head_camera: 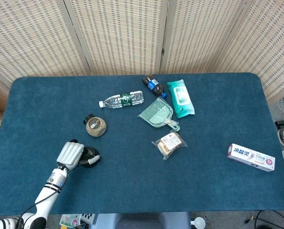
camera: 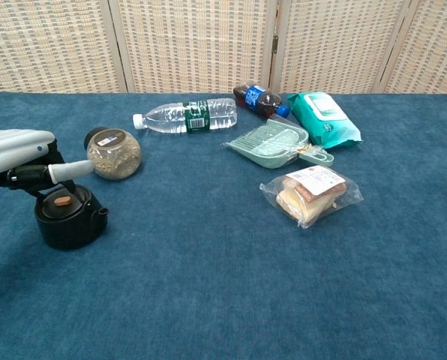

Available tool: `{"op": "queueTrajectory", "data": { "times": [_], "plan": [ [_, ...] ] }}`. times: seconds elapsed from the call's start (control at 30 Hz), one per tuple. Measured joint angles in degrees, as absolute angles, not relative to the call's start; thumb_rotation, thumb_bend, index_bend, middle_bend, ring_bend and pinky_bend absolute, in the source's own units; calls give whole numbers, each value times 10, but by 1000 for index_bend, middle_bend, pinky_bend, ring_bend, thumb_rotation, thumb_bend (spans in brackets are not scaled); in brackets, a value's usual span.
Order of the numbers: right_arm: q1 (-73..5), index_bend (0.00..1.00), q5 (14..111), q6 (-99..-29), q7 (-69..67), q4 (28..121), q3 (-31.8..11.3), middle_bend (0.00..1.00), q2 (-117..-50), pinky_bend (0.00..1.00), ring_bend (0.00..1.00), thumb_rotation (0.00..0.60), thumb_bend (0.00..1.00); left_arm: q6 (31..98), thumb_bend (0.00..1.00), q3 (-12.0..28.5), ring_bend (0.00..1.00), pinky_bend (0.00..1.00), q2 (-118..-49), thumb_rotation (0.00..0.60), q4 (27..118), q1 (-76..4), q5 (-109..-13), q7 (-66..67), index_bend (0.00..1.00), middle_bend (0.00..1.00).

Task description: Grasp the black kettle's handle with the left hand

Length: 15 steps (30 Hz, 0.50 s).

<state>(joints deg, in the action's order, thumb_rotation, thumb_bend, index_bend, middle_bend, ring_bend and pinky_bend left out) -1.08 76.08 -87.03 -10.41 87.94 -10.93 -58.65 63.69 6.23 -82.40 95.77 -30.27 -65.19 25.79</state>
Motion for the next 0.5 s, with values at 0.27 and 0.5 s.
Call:
{"op": "queueTrajectory", "data": {
  "times": [0.27,0.5],
  "plan": [
    [-8,118,758,-871,-108,876,-109,179,-589,29,141,600,277,655,109,71,867,299,-826,84,964,-302,-645,259,950,1000],
    [-6,118,757,-873,-110,875,-110,178,-589,29,141,600,277,666,139,74,868,323,-820,201,974,-301,-651,257,951,1000]
  ]
}}
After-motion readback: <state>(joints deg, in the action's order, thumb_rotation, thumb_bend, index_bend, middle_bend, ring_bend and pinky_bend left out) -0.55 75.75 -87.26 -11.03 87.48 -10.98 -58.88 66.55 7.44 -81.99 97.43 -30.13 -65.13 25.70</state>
